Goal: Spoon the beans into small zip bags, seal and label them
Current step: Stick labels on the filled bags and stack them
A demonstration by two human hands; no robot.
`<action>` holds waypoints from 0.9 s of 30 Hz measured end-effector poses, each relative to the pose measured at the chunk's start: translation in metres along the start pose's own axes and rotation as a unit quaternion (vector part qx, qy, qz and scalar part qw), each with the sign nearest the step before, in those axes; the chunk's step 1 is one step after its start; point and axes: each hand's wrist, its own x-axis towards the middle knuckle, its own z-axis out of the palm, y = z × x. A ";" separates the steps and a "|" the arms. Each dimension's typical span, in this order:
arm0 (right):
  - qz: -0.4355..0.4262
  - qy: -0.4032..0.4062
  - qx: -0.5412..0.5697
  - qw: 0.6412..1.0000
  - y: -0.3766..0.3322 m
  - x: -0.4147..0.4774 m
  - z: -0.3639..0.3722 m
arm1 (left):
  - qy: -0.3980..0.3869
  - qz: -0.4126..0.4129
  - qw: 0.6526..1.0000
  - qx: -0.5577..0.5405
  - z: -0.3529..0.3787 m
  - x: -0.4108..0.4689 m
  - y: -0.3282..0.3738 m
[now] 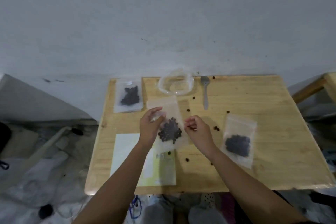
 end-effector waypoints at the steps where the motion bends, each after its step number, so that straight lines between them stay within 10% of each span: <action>1: -0.001 -0.018 0.001 1.000 -0.004 -0.001 0.010 | 0.015 0.000 1.000 -0.009 -0.013 0.000 0.001; 27: -0.091 -0.352 -0.192 0.911 0.006 0.003 0.066 | 0.143 0.005 0.989 -0.039 -0.130 0.000 -0.020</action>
